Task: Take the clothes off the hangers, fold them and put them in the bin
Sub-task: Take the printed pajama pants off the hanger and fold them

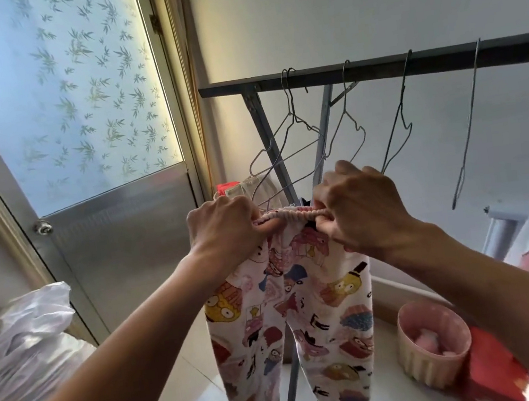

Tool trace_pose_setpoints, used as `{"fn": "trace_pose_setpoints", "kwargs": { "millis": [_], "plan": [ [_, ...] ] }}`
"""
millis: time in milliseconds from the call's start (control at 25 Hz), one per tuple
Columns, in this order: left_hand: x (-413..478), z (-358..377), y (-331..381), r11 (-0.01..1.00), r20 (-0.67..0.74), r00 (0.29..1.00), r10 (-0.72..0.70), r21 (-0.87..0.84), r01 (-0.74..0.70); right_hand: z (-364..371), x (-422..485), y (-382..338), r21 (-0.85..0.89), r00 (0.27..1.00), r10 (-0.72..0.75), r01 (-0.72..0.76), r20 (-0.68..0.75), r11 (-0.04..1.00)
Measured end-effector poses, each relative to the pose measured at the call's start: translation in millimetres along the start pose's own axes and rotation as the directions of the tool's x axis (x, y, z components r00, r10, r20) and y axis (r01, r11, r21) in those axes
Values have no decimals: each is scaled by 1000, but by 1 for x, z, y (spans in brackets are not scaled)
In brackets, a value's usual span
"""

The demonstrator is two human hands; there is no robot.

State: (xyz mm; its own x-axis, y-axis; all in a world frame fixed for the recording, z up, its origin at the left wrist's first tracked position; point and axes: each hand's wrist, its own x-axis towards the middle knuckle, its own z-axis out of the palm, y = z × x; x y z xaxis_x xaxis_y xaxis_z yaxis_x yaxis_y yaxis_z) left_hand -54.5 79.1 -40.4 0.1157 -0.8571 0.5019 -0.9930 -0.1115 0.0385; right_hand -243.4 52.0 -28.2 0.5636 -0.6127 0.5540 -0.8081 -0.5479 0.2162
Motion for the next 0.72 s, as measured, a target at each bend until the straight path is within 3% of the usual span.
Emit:
{"fn": "trace_pose_setpoints", "kwargs": {
  "millis": [80, 160, 240, 320, 360, 480, 560, 640, 720],
  "plan": [
    [1, 5, 3, 1000, 2, 1000, -12, -17, 12, 5, 4, -4, 106, 998, 30, -36, 63, 994],
    [2, 7, 7, 1000, 55, 998, -21, 19, 20, 9, 6, -7, 292, 976, 133, -180, 174, 939],
    [4, 9, 9, 995, 188, 979, -84, -31, 92, 19, 5, -11, 432, 946, 202, -297, 253, 851],
    [6, 15, 8, 950, 369, 913, -173, -182, 254, 29, 2, -14, 557, 932, 259, -360, 255, 748],
    [8, 20, 6, 869, 449, 870, -205, -326, 373, 33, 1, -16, 628, 924, 280, -383, 262, 677],
    [4, 21, 11, 417, 605, 749, -270, -627, 657, 43, -4, -28, 775, 902, 291, -425, 319, 467],
    [-1, 15, 17, 236, 627, 723, -289, -686, 689, 45, -9, -37, 863, 897, 269, -421, 351, 280],
    [-4, 10, 19, 121, 612, 726, -314, -733, 670, 41, -14, -45, 917, 912, 188, -387, 364, 98],
    [-6, 6, 16, 11, 603, 717, -350, -763, 647, 39, -18, -52, 940, 949, 89, -312, 301, 139]
  ]
}}
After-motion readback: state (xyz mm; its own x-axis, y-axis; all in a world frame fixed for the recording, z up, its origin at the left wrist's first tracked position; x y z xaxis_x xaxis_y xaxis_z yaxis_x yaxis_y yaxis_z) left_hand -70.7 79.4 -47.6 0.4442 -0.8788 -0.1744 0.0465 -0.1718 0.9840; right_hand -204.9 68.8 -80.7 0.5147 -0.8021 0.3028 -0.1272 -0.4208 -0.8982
